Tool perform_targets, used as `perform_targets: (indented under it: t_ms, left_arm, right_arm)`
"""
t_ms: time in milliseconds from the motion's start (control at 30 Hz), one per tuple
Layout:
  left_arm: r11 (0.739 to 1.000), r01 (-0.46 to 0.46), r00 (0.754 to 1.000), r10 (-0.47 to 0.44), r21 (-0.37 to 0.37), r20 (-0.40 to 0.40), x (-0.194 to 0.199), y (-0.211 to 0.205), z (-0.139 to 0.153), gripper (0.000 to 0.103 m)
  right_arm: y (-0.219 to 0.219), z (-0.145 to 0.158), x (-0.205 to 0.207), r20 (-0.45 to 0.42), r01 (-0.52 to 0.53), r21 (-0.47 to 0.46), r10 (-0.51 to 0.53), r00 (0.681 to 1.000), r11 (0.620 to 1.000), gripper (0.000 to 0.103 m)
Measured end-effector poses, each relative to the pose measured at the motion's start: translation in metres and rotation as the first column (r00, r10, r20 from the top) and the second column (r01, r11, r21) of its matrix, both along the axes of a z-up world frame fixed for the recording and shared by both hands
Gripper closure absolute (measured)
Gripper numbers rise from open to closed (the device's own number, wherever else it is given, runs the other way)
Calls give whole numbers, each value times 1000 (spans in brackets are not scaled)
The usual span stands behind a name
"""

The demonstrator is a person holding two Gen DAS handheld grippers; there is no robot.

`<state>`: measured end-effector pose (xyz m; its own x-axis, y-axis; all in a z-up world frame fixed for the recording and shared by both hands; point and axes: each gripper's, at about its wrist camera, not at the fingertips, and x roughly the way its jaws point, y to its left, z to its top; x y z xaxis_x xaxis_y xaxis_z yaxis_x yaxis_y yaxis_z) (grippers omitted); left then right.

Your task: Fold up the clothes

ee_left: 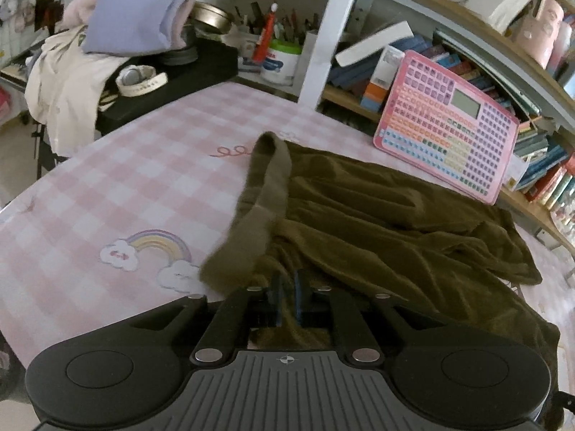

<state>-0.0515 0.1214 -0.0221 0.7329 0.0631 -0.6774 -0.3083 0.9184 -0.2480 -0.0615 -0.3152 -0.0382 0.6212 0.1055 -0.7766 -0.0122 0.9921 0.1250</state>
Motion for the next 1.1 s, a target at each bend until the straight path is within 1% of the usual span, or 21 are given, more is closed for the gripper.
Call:
perform_targets:
  t_ms: [33, 67, 100, 133, 200, 233, 300, 333, 367, 400, 433, 600, 667, 700, 733, 767, 800, 833, 900, 1100]
  left_arm:
    - [1000, -11, 1000, 11, 2, 2, -3, 5, -1, 79]
    - [1000, -26, 1000, 26, 9, 3, -6, 11, -3, 77]
    - [999, -38, 999, 38, 14, 3, -8, 16, -4, 72]
    - [999, -46, 999, 46, 18, 1, -9, 23, -6, 70]
    - [998, -56, 998, 56, 24, -4, -10, 35, -8, 68]
    - [998, -49, 999, 49, 26, -9, -9, 41, -10, 64]
    - [999, -40, 999, 41, 36, -17, -4, 49, -13, 60]
    - [998, -36, 999, 36, 42, -16, -1, 52, -14, 58]
    - [998, -30, 999, 30, 47, -14, 3, 53, -15, 57]
    - [999, -19, 1000, 20, 50, -13, 7, 52, -15, 52]
    - [998, -6, 1000, 6, 56, -13, 11, 51, -16, 50]
    - [994, 55, 998, -53, 90, -27, 27, 37, -25, 49]
    - [993, 72, 997, -70, 92, -33, 31, 32, -29, 52]
    - [993, 82, 996, -80, 86, -33, 32, 30, -31, 56]
    - [992, 93, 995, -90, 83, -35, 32, 27, -32, 65]
    - [990, 104, 994, -101, 90, -38, 33, 24, -33, 68]
    - [988, 113, 993, -109, 106, -39, 33, 21, -33, 82]
    - [986, 120, 992, -116, 119, -40, 33, 19, -33, 91]
    - [981, 131, 991, -126, 140, -43, 34, 16, -32, 93]
    - [983, 117, 992, -111, 140, -55, 37, 20, -31, 91]
  right_arm:
    - [4, 2, -4, 6, 8, 4, -8, 1000, 1000, 96]
    - [8, 2, -7, 10, 16, -4, -16, 1000, 1000, 95]
    - [13, 3, -10, 14, 25, -12, -25, 1000, 1000, 95]
    - [16, 1, -12, 14, 43, -17, -43, 999, 999, 95]
    - [22, -3, -14, 8, 82, -27, -82, 997, 996, 95]
    - [22, -6, -14, 1, 102, -31, -102, 995, 994, 95]
    - [22, -11, -14, -12, 140, -40, -141, 990, 989, 96]
    - [22, -12, -14, -6, 150, -42, -151, 989, 988, 96]
    - [23, -12, -15, -4, 159, -51, -160, 987, 986, 96]
    - [22, -12, -14, -5, 175, -61, -176, 984, 983, 96]
    - [21, -13, -13, -5, 188, -67, -189, 982, 980, 96]
    - [19, -14, -11, -8, 208, -80, -209, 978, 975, 96]
    - [18, -14, -11, -8, 211, -85, -212, 977, 974, 96]
    - [19, -14, -13, -8, 211, -87, -212, 977, 974, 96]
    - [19, -14, -13, -7, 209, -87, -210, 978, 974, 96]
    - [20, -14, -12, -6, 207, -87, -208, 978, 975, 96]
    - [20, -14, -12, -6, 205, -87, -206, 979, 975, 96]
    - [20, -14, -12, -5, 202, -87, -204, 979, 975, 96]
    - [21, -14, -12, -3, 198, -87, -199, 980, 976, 96]
    - [22, -14, -10, 1, 185, -88, -186, 983, 979, 94]
